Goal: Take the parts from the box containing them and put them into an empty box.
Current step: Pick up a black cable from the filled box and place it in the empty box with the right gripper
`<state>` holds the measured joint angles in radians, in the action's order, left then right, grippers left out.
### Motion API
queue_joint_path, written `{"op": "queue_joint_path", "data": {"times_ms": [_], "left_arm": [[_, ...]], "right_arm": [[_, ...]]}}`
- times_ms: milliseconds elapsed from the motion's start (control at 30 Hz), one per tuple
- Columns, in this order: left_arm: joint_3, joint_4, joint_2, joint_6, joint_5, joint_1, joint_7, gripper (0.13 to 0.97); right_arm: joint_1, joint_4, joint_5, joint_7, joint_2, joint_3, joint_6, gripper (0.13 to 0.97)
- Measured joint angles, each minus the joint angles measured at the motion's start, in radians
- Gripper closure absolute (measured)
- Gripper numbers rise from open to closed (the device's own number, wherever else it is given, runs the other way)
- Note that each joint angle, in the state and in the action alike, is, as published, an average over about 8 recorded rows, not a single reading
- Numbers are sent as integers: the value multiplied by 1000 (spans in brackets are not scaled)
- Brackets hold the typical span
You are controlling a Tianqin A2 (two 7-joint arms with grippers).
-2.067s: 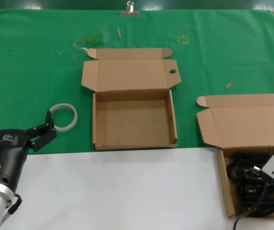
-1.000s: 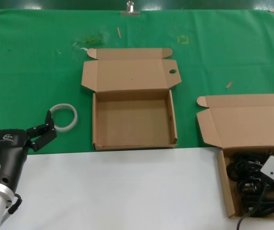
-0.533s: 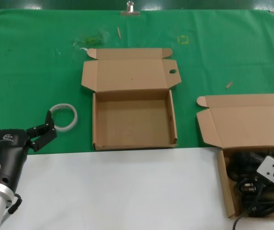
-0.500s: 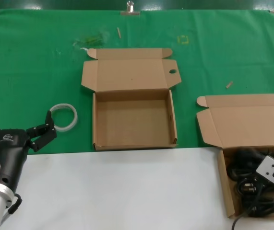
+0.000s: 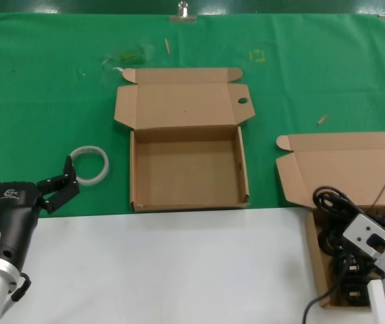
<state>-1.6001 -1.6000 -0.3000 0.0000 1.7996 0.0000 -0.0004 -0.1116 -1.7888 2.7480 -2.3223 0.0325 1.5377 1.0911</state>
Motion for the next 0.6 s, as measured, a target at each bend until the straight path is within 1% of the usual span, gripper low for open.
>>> {"op": "queue_joint_path", "data": {"times_ms": [200,333,467,600], "left_arm": [[0,0,0,0,0,0,0,132],[0,0,0,0,0,0,0,132],[0,0,0,0,0,0,0,132],[0,0,0,0,0,0,0,132]], "right_arm": [[-5,-74,-22,57,0,76,47,930],[-23,-98,-37,101,0,137,52,930],[-54,-76,-44,155,0,199,24,930],[-99,-5,-42,222,0,262,-38,930]]}}
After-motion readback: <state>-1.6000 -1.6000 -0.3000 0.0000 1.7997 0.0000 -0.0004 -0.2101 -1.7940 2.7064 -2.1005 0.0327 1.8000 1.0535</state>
